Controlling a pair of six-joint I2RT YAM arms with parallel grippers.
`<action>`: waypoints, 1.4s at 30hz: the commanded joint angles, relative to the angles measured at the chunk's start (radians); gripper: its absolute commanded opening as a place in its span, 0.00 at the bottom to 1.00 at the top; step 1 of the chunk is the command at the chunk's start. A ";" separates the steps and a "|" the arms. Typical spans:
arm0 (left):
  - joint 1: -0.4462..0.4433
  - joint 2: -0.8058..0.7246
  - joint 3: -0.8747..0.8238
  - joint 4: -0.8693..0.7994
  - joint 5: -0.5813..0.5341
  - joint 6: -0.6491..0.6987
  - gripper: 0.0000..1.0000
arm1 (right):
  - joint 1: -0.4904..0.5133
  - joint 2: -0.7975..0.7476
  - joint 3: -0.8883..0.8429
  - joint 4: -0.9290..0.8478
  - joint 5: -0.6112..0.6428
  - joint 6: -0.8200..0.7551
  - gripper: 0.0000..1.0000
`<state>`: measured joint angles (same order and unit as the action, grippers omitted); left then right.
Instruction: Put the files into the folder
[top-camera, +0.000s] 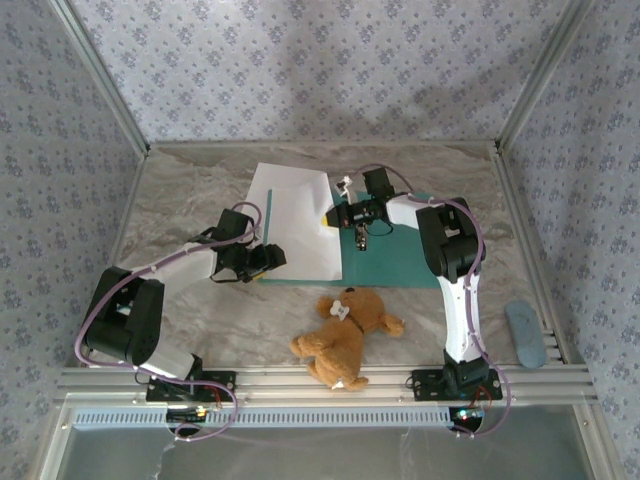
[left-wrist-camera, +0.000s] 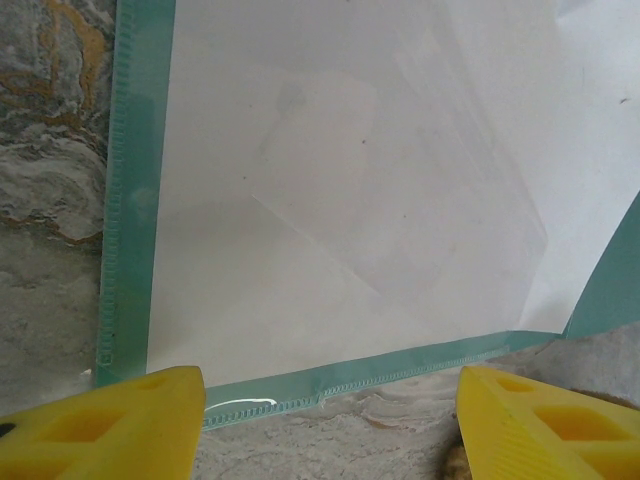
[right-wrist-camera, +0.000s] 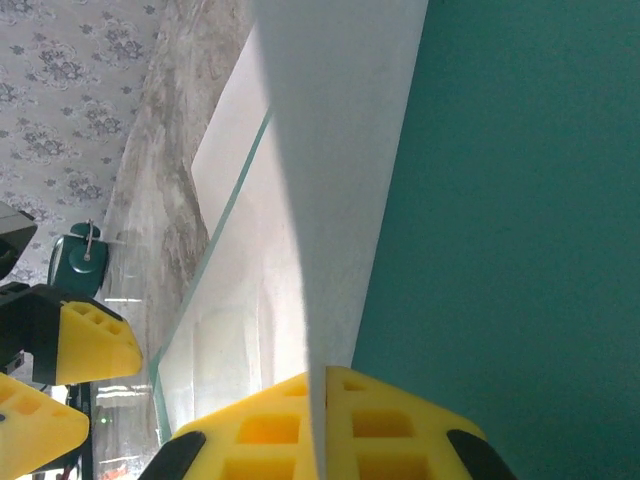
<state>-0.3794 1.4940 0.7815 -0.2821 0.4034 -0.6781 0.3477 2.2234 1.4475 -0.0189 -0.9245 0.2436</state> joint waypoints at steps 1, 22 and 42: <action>0.007 -0.005 0.004 -0.009 0.000 0.008 0.67 | 0.005 0.004 0.031 -0.007 -0.026 0.003 0.07; 0.007 -0.009 0.005 -0.017 -0.007 0.006 0.67 | 0.016 0.020 0.029 -0.010 -0.036 -0.011 0.06; 0.007 -0.039 0.025 -0.047 -0.028 0.010 0.67 | -0.009 -0.007 0.025 -0.017 0.008 0.008 0.35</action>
<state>-0.3794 1.4921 0.7815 -0.2974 0.3946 -0.6781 0.3534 2.2387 1.4635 -0.0212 -0.9264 0.2543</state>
